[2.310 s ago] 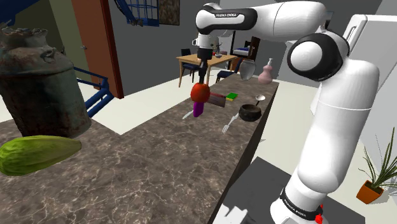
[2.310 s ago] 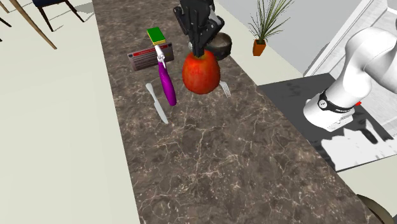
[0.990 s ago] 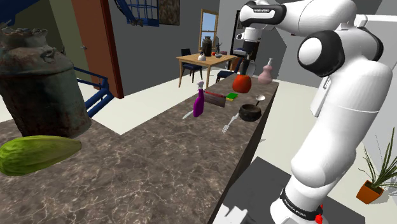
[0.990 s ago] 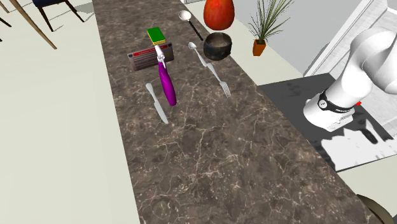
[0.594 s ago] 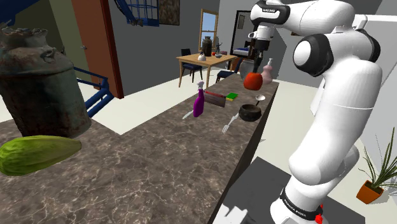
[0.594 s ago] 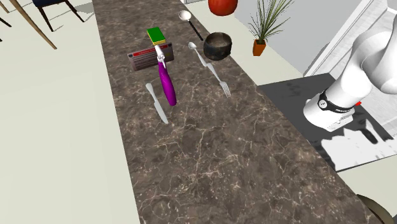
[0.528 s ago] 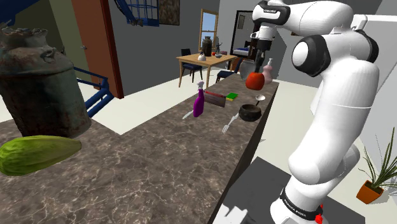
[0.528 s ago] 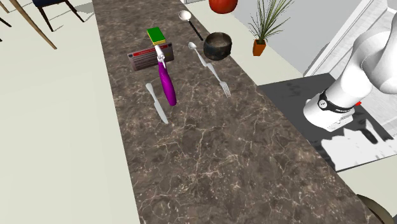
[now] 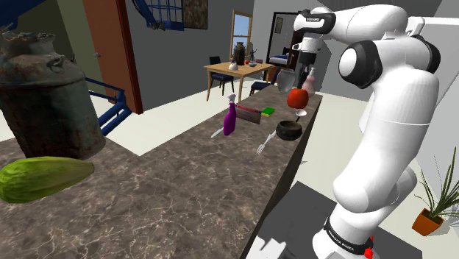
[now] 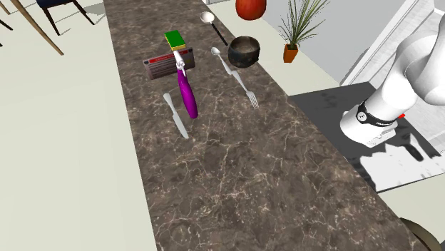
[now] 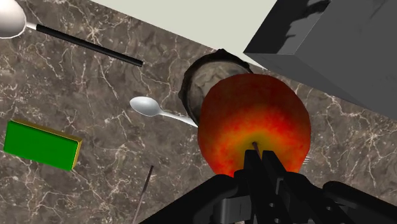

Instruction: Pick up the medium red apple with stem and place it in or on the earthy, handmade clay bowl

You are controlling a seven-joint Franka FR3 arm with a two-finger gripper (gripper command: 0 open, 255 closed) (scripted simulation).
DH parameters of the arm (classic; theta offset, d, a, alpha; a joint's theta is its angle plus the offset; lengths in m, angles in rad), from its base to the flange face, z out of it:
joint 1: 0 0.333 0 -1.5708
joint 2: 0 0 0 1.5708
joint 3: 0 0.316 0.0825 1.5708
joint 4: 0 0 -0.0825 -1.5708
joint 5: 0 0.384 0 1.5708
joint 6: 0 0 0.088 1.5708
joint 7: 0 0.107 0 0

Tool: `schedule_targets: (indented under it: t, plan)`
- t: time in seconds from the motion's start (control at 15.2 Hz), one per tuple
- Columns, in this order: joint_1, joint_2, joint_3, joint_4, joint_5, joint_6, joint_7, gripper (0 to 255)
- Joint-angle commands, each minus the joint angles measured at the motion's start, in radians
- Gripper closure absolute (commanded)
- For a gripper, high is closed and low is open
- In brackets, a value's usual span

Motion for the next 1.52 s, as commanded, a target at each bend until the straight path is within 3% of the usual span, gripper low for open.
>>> schedule_targets:
  t: [0.0,1.19,1.45]
  plan:
    - [0.004,-0.015,0.001,-0.048,-0.006,0.035,0.001,255]
    - [0.017,-0.038,0.007,-0.32,-0.012,0.285,-0.006,255]
    - [0.017,-0.038,0.007,-0.329,-0.012,0.295,-0.007,255]
